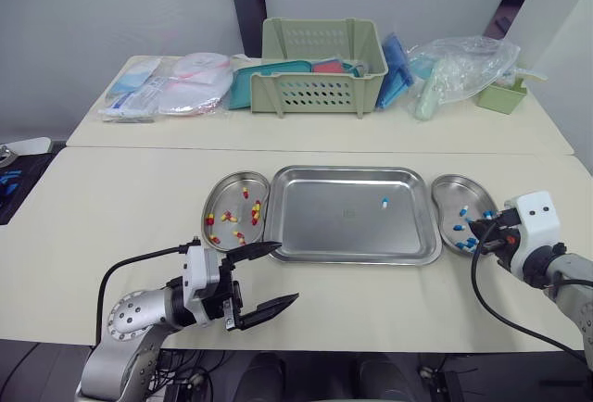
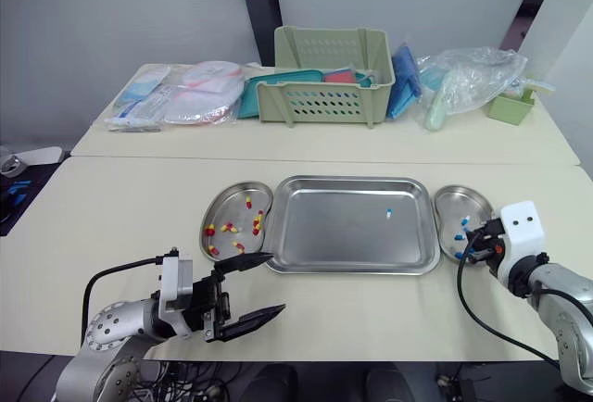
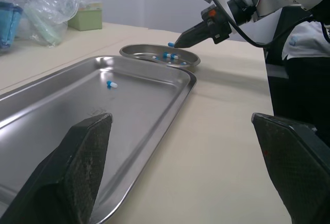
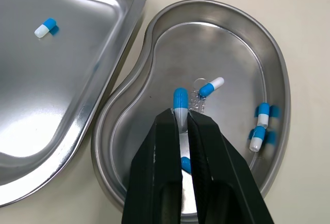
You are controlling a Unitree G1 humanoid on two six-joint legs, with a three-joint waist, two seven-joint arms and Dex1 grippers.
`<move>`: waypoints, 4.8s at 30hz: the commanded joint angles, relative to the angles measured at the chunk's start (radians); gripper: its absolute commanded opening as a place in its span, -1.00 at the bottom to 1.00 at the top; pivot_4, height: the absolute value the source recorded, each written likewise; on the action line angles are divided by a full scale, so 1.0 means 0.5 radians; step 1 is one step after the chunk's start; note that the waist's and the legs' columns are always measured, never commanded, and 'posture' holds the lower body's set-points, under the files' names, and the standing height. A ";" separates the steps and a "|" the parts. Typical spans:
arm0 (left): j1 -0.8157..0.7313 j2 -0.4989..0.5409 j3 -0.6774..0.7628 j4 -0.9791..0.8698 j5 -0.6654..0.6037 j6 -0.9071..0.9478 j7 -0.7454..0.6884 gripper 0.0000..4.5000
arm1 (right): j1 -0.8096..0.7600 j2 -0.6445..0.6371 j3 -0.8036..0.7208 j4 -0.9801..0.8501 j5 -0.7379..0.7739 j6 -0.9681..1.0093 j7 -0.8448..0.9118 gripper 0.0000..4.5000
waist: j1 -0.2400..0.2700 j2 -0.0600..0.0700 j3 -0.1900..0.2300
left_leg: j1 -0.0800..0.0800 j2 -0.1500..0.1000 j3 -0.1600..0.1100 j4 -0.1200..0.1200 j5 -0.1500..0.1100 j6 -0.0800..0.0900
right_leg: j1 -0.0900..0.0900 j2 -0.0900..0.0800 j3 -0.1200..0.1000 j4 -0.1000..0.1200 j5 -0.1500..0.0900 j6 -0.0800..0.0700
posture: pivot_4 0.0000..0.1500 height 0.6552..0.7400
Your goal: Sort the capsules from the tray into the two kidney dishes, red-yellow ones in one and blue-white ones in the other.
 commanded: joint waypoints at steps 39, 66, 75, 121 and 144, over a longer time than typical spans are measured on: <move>0.433 0.302 1.347 1.185 0.183 -0.040 0.639 1.00 | 0.639 -0.665 -0.562 1.297 -0.114 -1.843 1.247 0.99 | 0.000 -0.010 0.007 | 0.005 0.000 0.001 -0.002 0.000 0.000 | 0.006 -0.001 0.000 -0.003 0.000 0.000 | 1.00 0.98; 0.418 -0.074 0.256 -0.239 0.167 0.014 0.448 1.00 | 0.770 -0.632 -0.659 1.156 -0.047 -1.731 1.362 0.99 | 0.006 -0.006 0.006 | 0.005 -0.001 0.004 0.000 0.000 0.000 | 0.008 -0.001 0.002 -0.004 0.000 0.000 | 1.00 0.98; 0.145 -0.163 -0.004 -0.027 0.283 -0.047 0.455 1.00 | 1.031 -0.540 -0.777 0.645 0.124 -1.499 1.410 0.99 | -0.003 -0.003 0.005 | 0.005 -0.001 0.003 0.000 0.000 0.000 | 0.008 -0.001 0.002 -0.004 0.000 0.000 | 1.00 0.98; -0.004 -0.201 -0.157 0.074 0.334 -0.073 0.539 1.00 | -0.652 0.685 1.040 0.374 -0.436 -0.086 -0.822 0.47 | -0.002 -0.006 0.009 | -0.001 -0.001 -0.002 0.000 0.000 0.000 | -0.005 -0.001 0.000 0.002 0.000 0.000 | 1.00 0.98; 0.013 -0.191 -0.153 0.013 0.283 -0.037 0.531 1.00 | -0.554 0.480 0.995 0.110 -0.473 -0.242 -0.391 -0.99 | -0.002 -0.004 0.009 | -0.003 -0.001 -0.002 0.000 0.000 0.000 | -0.006 -0.001 -0.001 0.002 0.000 0.000 | 1.00 0.98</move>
